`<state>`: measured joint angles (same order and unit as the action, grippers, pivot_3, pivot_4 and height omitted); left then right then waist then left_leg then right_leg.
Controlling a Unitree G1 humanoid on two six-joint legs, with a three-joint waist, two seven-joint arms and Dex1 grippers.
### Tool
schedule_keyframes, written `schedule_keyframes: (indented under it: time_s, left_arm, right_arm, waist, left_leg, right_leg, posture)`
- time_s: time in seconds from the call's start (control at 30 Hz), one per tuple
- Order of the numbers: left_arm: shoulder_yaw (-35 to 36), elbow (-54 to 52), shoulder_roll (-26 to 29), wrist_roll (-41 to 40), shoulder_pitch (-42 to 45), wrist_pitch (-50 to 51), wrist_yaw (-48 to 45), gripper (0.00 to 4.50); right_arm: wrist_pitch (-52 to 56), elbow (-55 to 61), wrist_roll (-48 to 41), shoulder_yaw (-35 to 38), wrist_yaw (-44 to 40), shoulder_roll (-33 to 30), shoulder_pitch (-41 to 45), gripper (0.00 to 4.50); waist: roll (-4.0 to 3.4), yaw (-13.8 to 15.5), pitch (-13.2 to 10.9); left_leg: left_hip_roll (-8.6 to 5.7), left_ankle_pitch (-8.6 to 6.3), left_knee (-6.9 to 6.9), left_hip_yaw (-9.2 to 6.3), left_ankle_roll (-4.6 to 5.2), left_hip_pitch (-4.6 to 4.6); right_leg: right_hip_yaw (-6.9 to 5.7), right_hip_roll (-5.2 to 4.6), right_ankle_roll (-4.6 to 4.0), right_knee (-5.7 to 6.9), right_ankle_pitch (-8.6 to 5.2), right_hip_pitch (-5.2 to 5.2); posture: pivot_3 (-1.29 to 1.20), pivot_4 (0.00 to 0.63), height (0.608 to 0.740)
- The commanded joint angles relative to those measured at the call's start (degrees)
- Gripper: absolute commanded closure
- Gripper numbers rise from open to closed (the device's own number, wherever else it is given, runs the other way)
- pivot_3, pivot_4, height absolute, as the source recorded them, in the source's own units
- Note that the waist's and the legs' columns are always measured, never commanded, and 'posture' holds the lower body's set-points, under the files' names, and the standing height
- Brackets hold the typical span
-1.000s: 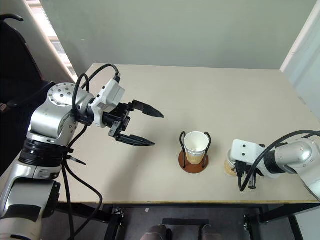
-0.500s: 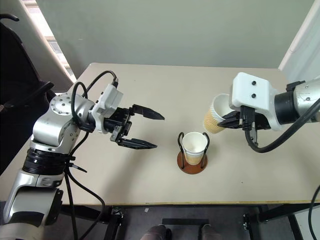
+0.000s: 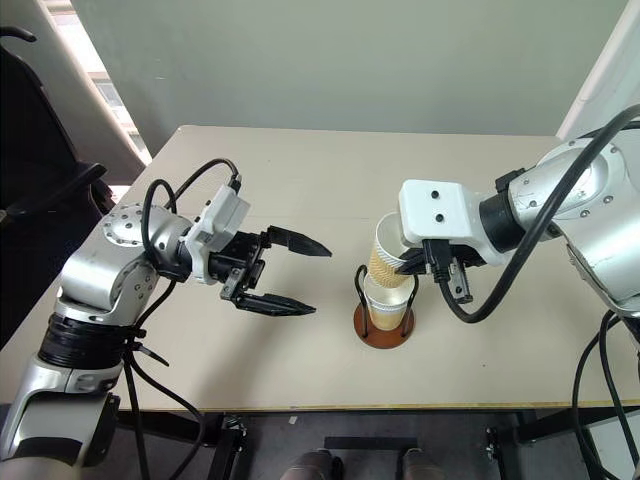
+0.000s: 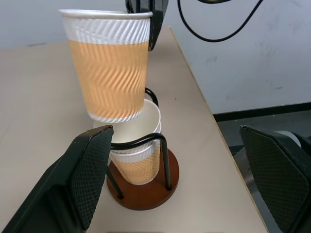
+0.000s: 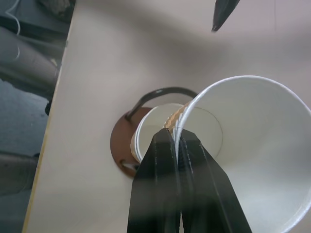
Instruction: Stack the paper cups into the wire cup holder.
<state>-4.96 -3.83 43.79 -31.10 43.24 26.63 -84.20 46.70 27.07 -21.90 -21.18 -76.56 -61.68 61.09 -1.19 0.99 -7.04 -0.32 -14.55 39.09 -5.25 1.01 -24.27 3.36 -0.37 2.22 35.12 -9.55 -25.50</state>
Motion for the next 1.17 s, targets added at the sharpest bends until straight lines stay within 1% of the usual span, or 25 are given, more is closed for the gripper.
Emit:
schedule_keyframes:
  time_s: [0.03,0.17,0.27,0.33,0.43,0.5,0.57,0.67,0.73,0.8,0.83,0.87,0.9,0.97,1.03,1.17]
  left_arm:
    - [2.0,-1.7,0.7,-0.8,-0.1,0.2,0.9,0.00]
    - [1.6,-2.2,0.4,-0.8,0.0,0.1,1.5,0.00]
    - [1.1,-2.1,0.1,-0.5,0.5,-0.1,1.7,0.00]
    - [1.0,-2.0,0.1,-0.4,0.6,-0.2,1.8,0.00]
    - [0.8,-2.1,0.0,-0.4,0.7,0.0,2.0,0.00]
    - [0.9,-2.3,0.2,-0.3,0.7,0.3,2.3,0.00]
    - [1.1,-2.5,0.4,-0.3,0.5,0.5,2.7,0.00]
    - [1.8,-2.6,0.7,-0.5,0.4,1.1,3.5,0.00]
    - [2.6,-2.5,1.1,-0.7,0.6,1.7,4.5,0.00]
    - [3.9,-2.0,1.6,-1.0,0.6,2.4,5.9,0.00]
    - [4.6,-1.9,2.0,-0.8,0.3,2.5,6.7,0.00]
    - [5.3,-1.8,2.3,-0.5,0.1,2.6,7.6,0.00]
    - [5.9,-1.7,2.8,-0.3,0.0,3.0,8.5,0.00]
    - [6.8,-1.9,3.4,-0.2,-0.5,3.5,10.2,0.00]
    - [8.5,-2.6,4.2,-0.8,-2.3,4.3,11.7,0.00]
    - [10.3,-3.5,5.4,-1.5,-5.0,5.0,12.7,0.00]
  right_arm:
    - [-1.4,0.7,2.2,-0.8,-0.7,0.2,-1.0,4.47]
    - [-2.1,0.9,4.7,-3.1,-0.2,2.6,-2.5,4.47]
    - [-4.1,-0.8,8.9,-6.1,1.0,5.7,-1.9,4.47]
    - [-4.7,-1.5,10.5,-6.8,1.0,7.0,-1.6,4.47]
    - [-3.4,-2.0,10.5,-5.7,1.6,9.4,-0.6,3.90]
    - [-0.9,-3.0,9.6,-3.0,4.0,11.4,0.4,3.29]
    - [1.4,-4.2,8.6,0.0,5.7,12.0,0.9,2.61]
    - [6.0,-4.9,5.4,5.7,7.9,12.7,0.6,2.61]
    - [10.9,-4.8,1.5,11.3,9.2,13.1,-0.1,2.61]
    - [18.8,-4.6,-4.4,18.6,10.8,14.8,-0.9,2.61]
    - [22.4,-4.5,-7.2,22.1,11.5,15.4,-2.0,2.61]
    - [24.7,-4.0,-9.2,24.6,12.0,15.5,-3.5,2.61]
    - [26.1,-3.4,-10.6,26.5,12.6,15.1,-5.5,2.61]
    - [27.0,-2.7,-12.2,28.7,13.7,14.2,-9.0,2.61]
    - [25.2,-2.9,-11.4,28.7,15.8,13.3,-12.3,2.61]
    - [22.8,-4.6,-11.7,29.3,18.6,12.7,-14.4,2.61]
  waist:
    - [0.00,0.0,0.0]
    - [0.00,-0.1,0.0]
    - [0.00,-0.2,0.0]
    - [0.00,-0.3,0.0]
    - [0.00,-0.3,0.0]
    - [0.00,-0.4,0.0]
    - [0.00,-0.4,0.0]
    - [0.00,-0.1,0.0]
    - [0.00,-0.2,0.0]
    - [0.01,-0.2,0.0]
    - [0.01,-0.2,0.0]
    - [0.03,-0.2,0.0]
    - [0.03,-0.2,0.0]
    - [0.03,-0.1,0.0]
    - [0.01,-0.2,0.0]
    - [0.00,-0.3,0.0]
  left_leg:
    - [0.00,0.01,0.00,0.00,-0.01,0.00]
    - [0.00,0.02,0.01,0.00,-0.02,0.02]
    - [0.00,0.02,0.00,0.00,-0.03,0.04]
    - [0.02,0.02,0.00,0.00,-0.03,0.06]
    - [0.02,0.03,0.00,-0.01,-0.04,0.06]
    - [0.02,0.03,0.00,0.00,-0.05,0.06]
    - [0.02,0.04,-0.01,-0.02,-0.07,0.07]
    - [0.01,0.05,-0.01,-0.03,-0.08,0.04]
    - [0.01,0.05,-0.01,-0.02,-0.09,0.04]
    - [0.01,0.08,-0.05,-0.01,-0.15,0.03]
    - [0.01,0.13,-0.07,-0.01,-0.23,0.03]
    - [0.01,0.36,-0.12,-0.01,-0.62,0.03]
    - [0.02,0.43,-0.15,-0.02,-0.75,0.04]
    - [0.02,0.43,-0.18,-0.02,-0.76,0.04]
    - [0.02,0.43,-0.18,0.00,-0.78,0.06]
    - [0.02,0.43,-0.18,0.00,-0.78,0.09]
  right_leg:
    - [0.00,0.00,-0.01,0.01,0.00,0.00]
    - [0.00,0.00,-0.03,0.03,0.02,0.00]
    - [0.00,0.00,-0.04,0.06,0.02,0.00]
    - [0.00,0.01,-0.08,0.07,0.05,0.01]
    - [-0.03,0.01,-0.10,0.07,0.06,0.00]
    - [-0.01,0.01,-0.11,0.07,0.07,0.00]
    - [-0.02,0.03,-0.12,0.07,0.07,0.00]
    - [-0.03,0.01,-0.14,0.02,0.07,0.01]
    - [-0.02,0.01,-0.14,-0.02,0.06,0.02]
    - [-0.02,0.02,-0.15,-0.05,0.06,0.01]
    - [-0.02,0.04,-0.17,-0.06,0.05,0.02]
    - [-0.02,0.05,-0.18,-0.07,0.04,0.01]
    - [-0.02,0.06,-0.22,-0.10,0.01,0.02]
    - [-0.02,0.06,-0.26,-0.09,-0.02,0.02]
    - [0.00,0.06,-0.26,-0.09,-0.02,0.02]
    - [0.02,0.06,-0.24,0.03,0.00,-0.03]
  posture:
    - [0.00,0.150,0.740]
    - [0.00,0.150,0.740]
    - [0.00,0.150,0.740]
    - [0.00,0.150,0.740]
    - [0.00,0.150,0.740]
    - [0.00,0.150,0.740]
    - [0.00,0.150,0.740]
    - [0.00,0.150,0.740]
    - [0.00,0.150,0.740]
    - [0.00,0.150,0.740]
    - [0.00,0.150,0.740]
    - [0.00,0.150,0.740]
    - [0.00,0.150,0.740]
    - [0.00,0.150,0.740]
    - [0.00,0.150,0.740]
    - [0.00,0.150,0.740]
